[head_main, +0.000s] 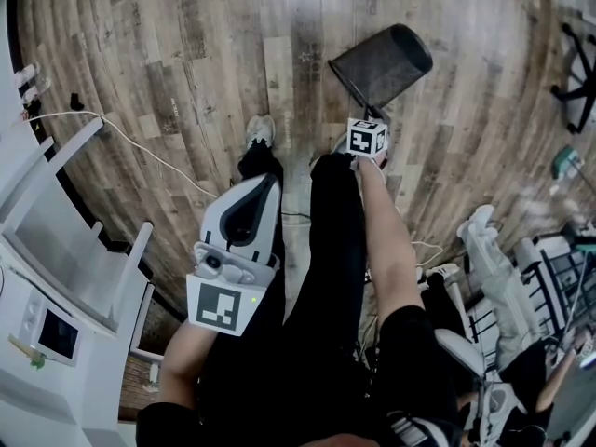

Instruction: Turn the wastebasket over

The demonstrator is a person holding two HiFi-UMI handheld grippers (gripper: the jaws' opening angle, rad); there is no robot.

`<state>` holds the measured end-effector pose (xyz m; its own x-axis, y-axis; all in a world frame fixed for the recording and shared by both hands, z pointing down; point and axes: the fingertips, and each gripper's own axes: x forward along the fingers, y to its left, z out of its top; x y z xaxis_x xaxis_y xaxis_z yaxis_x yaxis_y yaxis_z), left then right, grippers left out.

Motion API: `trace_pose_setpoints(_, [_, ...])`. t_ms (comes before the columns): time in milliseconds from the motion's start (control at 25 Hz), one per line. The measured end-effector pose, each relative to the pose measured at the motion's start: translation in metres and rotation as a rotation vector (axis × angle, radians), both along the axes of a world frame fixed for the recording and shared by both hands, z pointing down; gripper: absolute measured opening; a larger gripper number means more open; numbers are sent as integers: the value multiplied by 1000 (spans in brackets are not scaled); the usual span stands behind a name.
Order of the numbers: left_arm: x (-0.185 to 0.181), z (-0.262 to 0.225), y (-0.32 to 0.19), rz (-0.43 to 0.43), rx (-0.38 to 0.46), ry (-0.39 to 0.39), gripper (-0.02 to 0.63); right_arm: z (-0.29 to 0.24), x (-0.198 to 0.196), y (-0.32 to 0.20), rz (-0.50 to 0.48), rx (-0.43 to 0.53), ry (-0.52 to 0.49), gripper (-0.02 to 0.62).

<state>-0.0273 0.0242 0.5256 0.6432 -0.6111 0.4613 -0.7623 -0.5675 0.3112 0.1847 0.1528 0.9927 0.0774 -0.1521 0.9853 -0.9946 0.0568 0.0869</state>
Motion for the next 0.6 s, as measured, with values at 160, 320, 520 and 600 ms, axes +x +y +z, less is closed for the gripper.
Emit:
trace_pose_setpoints(160, [0,-5,1,-1,-11,1,35,-16,2,-8,-35,11,-35,65])
trace_pose_setpoints(320, [3,-14,-1,-7,-9,6,35,-34,5,-18,-33,29,-81,57])
trace_pose_setpoints(520, [5,-22,-4,-16,-12,9,35,-53,11,-31,9,48,-143,55])
trace_pose_setpoints(600, [4,-22,-4,-18,-14,11,35,-58,12,-32,17,42,-169,54])
